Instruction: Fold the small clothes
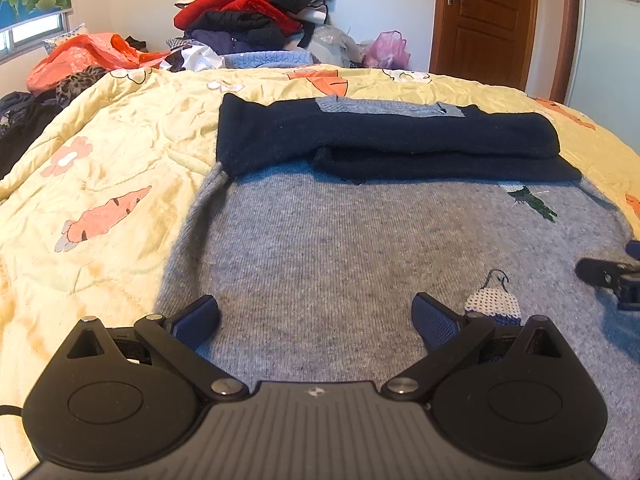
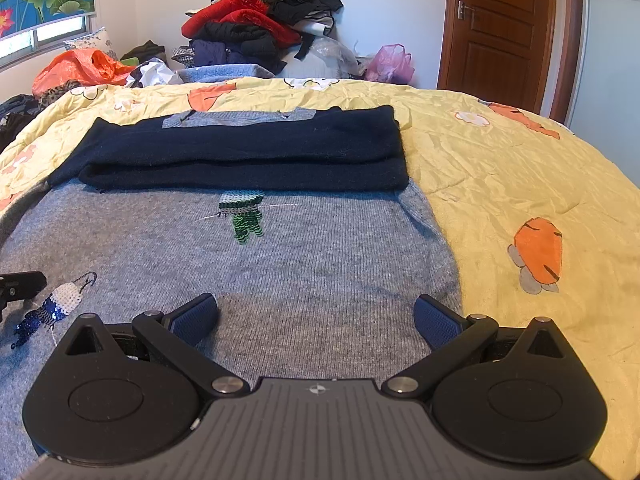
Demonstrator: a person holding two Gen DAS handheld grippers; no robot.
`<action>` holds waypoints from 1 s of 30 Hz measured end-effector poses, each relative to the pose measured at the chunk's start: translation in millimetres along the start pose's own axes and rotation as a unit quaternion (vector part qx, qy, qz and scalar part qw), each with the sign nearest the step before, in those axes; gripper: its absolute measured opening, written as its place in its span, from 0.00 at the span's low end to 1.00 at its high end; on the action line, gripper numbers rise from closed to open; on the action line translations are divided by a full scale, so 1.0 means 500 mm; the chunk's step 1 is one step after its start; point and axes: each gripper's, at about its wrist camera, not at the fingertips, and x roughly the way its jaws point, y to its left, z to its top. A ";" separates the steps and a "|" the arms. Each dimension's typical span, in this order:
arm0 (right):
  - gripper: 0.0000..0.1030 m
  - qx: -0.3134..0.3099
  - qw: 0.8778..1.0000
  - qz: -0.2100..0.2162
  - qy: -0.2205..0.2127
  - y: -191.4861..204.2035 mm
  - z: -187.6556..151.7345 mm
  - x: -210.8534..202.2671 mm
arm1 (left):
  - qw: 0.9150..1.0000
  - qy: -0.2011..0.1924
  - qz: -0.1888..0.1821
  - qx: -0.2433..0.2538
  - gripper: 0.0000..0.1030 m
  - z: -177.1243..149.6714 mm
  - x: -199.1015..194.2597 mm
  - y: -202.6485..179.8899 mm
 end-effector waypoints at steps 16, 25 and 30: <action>1.00 -0.010 1.000 0.007 0.000 0.006 -0.033 -0.040 | 1.000 0.000 -0.003 0.000 1.00 0.000 -0.001 0.002; 1.00 -0.006 1.000 0.006 -0.001 0.004 -0.054 -0.066 | 1.000 0.000 -0.002 0.000 1.00 0.000 0.000 0.002; 1.00 -0.006 1.000 0.006 -0.001 0.003 -0.052 -0.062 | 1.000 0.000 -0.001 0.000 1.00 -0.001 -0.001 0.002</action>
